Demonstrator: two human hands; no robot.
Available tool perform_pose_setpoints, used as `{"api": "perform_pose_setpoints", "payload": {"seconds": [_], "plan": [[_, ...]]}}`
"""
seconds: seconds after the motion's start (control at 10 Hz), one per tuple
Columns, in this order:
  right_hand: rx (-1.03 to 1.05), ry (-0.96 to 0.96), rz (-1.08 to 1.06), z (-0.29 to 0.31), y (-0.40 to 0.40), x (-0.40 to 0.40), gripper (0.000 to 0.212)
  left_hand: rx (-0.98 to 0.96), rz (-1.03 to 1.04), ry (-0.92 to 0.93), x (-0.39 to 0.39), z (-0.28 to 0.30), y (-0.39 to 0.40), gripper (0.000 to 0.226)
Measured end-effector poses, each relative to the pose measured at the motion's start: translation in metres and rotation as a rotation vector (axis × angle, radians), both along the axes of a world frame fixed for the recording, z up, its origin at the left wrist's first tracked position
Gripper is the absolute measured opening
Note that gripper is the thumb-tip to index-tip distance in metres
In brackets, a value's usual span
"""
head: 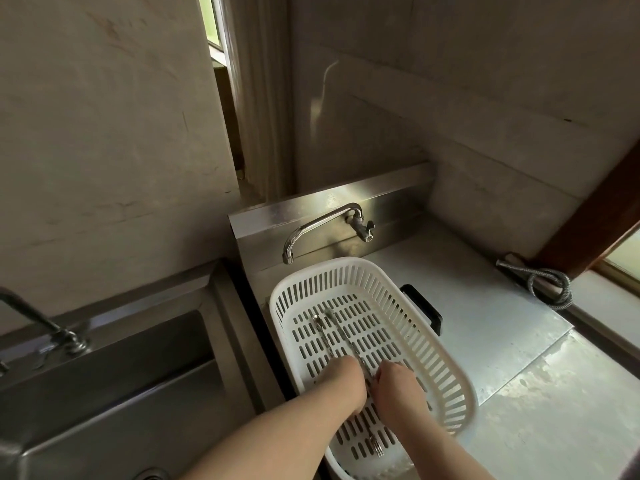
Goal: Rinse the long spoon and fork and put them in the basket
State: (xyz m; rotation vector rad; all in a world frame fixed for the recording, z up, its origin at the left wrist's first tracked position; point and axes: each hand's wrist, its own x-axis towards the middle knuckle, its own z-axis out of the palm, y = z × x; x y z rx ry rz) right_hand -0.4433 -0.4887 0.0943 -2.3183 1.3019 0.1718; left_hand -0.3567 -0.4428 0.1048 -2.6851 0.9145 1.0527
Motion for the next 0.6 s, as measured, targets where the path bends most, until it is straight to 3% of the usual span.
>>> {"api": "perform_pose_setpoints", "payload": {"seconds": [0.2, 0.4, 0.5, 0.6], "plan": [[-0.040, -0.011, -0.053, -0.006, -0.003, 0.002, 0.013, -0.026, 0.008, 0.002, -0.003, 0.003, 0.002, 0.033], [-0.035, -0.011, -0.082, -0.008, -0.002, -0.001, 0.009, -0.018, -0.127, -0.059, 0.002, 0.015, 0.005, 0.039], [-0.034, -0.015, -0.100, -0.006, -0.003, -0.003, 0.011, -0.142, -0.091, -0.065, 0.001, 0.022, 0.011, 0.036], [-0.045, -0.090, -0.118, 0.002, -0.002, -0.007, 0.015, -0.393, -0.058, -0.023, 0.003, 0.037, 0.028, 0.014]]}}
